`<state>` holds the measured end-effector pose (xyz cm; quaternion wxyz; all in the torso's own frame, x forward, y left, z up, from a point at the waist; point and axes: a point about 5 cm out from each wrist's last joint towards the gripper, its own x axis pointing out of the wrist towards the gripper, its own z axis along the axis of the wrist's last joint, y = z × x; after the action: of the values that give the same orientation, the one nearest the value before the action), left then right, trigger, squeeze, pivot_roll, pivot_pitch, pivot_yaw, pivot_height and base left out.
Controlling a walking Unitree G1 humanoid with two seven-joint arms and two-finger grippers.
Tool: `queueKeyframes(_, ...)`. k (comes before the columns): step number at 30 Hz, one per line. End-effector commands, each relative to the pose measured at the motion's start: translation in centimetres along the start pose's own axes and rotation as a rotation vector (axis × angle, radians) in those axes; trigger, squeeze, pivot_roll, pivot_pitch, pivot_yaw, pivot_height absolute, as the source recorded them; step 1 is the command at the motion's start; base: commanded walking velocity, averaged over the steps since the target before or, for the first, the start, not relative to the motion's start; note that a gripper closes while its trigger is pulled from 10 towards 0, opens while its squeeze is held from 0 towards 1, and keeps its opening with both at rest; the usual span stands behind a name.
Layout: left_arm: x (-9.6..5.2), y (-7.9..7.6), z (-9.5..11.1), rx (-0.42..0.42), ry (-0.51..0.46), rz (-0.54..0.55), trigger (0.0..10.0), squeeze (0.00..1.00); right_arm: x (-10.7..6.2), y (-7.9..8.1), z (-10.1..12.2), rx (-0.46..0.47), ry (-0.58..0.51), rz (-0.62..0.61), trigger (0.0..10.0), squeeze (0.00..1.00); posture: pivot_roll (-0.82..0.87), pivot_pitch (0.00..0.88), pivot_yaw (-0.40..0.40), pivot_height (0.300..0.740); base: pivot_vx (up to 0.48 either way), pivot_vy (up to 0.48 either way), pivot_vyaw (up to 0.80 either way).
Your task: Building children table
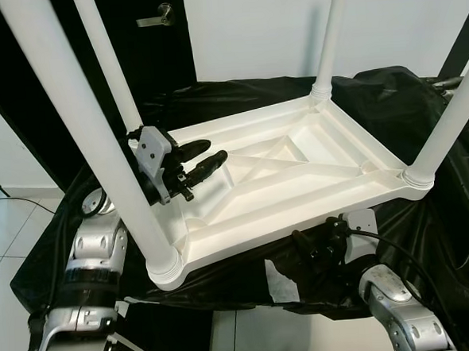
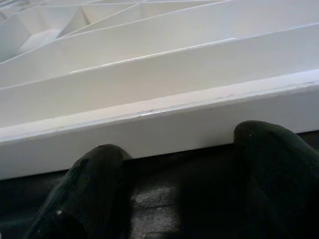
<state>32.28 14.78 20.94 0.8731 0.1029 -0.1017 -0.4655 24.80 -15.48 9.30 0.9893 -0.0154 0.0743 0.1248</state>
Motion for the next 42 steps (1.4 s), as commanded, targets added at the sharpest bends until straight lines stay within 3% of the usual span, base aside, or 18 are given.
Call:
queueKeyframes(1, -0.1, -0.7, -0.2, -0.012, 0.012, -0.033, 10.0, 0.0, 0.2, -1.1, 0.2, -0.005, -0.007, -0.078, 10.0, 0.0, -0.03, 0.0, 0.006, 0.74, 0.0, 0.0, 0.0)
queueKeyframes(5, -0.6, -2.1, -0.2, -0.034, 0.016, -0.089, 10.0, 0.0, 0.8, -1.6, 0.3, -0.025, -0.001, -0.097, 10.0, 0.0, -0.03, 0.0, 0.006, 0.74, 0.0, 0.0, 0.0)
queueKeyframes(6, -0.8, -3.2, -0.2, -0.042, 0.02, -0.137, 10.0, 0.0, 1.5, -1.9, 0.7, -0.038, -0.006, -0.091, 10.0, 0.0, -0.03, 0.0, 0.008, 0.74, 0.0, 0.0, 0.0)
queueKeyframes(12, -0.6, -4.9, -0.2, -0.081, 0.024, -0.183, 10.0, 0.0, 2.9, -2.2, 1.8, -0.067, -0.024, -0.096, 10.0, 0.0, -0.03, 0.0, 0.01, 0.74, 0.0, 0.0, 0.0)
queueKeyframes(16, -0.1, -6.9, -0.2, -0.114, 0.008, -0.21, 10.0, 0.0, 4.7, -2.1, 2.8, -0.109, -0.032, -0.075, 10.0, 0.0, -0.02, 0.0, 0.01, 0.74, 0.0, 0.0, 0.0)
queueKeyframes(25, 1.5, -9.9, 0.3, -0.163, -0.017, -0.203, 10.0, 0.0, 7.3, -1.2, 3.8, -0.158, -0.038, 0.001, 10.0, 0.0, 0.0, 0.0, 0.009, 0.74, 0.0, 0.0, 0.0)
queueKeyframes(32, 2.7, -10.9, 0.5, -0.175, -0.024, -0.196, 10.0, 0.0, 9.1, 0.2, 4.7, -0.177, -0.047, 0.086, 10.0, 0.0, 0.01, 0.0, 0.007, 0.74, 0.0, 0.0, 0.0)
queueKeyframes(42, 3.0, -12.0, 0.7, -0.22, 0.001, -0.259, 10.0, 0.0, 10.6, 2.6, 5.5, -0.201, -0.07, 0.232, 10.0, 0.0, 0.02, 0.0, 0.009, 0.74, 0.0, 0.0, 0.0)
